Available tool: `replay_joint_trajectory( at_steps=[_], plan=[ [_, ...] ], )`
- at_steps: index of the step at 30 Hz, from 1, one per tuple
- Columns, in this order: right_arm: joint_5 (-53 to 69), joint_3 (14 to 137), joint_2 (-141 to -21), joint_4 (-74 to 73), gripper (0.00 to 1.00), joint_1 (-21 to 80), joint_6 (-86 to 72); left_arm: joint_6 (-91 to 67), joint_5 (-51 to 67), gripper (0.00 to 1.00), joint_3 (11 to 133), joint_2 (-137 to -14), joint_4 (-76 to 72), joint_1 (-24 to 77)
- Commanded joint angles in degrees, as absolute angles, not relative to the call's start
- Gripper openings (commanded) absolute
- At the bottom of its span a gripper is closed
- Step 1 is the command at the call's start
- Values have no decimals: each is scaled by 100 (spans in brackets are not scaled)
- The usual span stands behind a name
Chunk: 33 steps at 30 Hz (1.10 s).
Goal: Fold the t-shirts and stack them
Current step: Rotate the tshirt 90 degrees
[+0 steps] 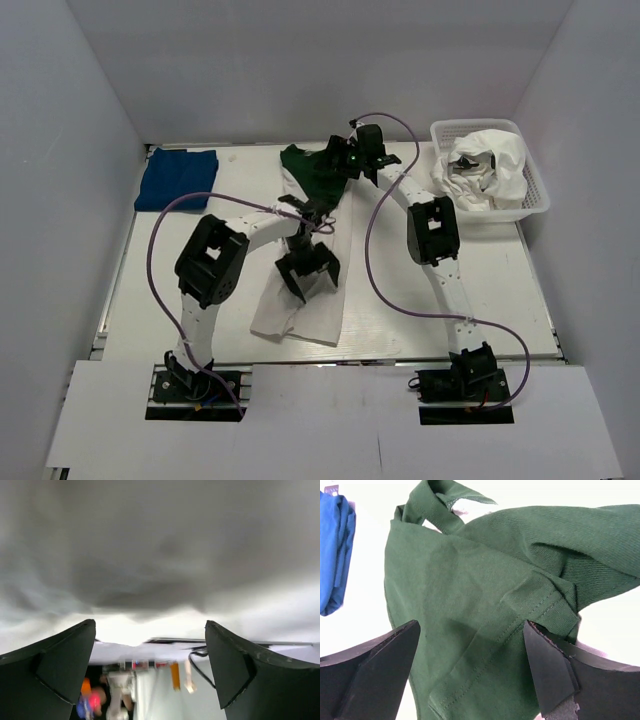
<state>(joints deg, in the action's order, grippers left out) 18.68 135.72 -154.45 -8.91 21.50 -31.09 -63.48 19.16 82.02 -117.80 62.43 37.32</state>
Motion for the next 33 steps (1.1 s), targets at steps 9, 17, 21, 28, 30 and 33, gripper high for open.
replay_joint_trajectory(
  at_steps=[9,17,21,28,30,33],
  plan=[
    [874,13028,-13433,-2002,90,2469,-2039,-5625,-1697,100,10012,-10418,7039,3797],
    [26,10895,-11877,-3048,90,3163,-2135,-5739,-3330,100,8446,-8587,7100,3543],
    [-159,9706,-11558,-3139,90,3549,-2338,-5687,-2841,100,8315,-8727,7321,3314],
    [-53,9325,-11926,-3234,90,3814,-2347,-5467,-2250,100,7682,-8938,6874,2936],
    [-79,9395,-12101,-3304,90,3814,-2347,-5388,-2163,100,7402,-8694,6672,2883],
    [-149,9492,-12357,-3296,90,3780,-2329,-5282,-1733,100,6902,-8456,6400,2830]
  ],
)
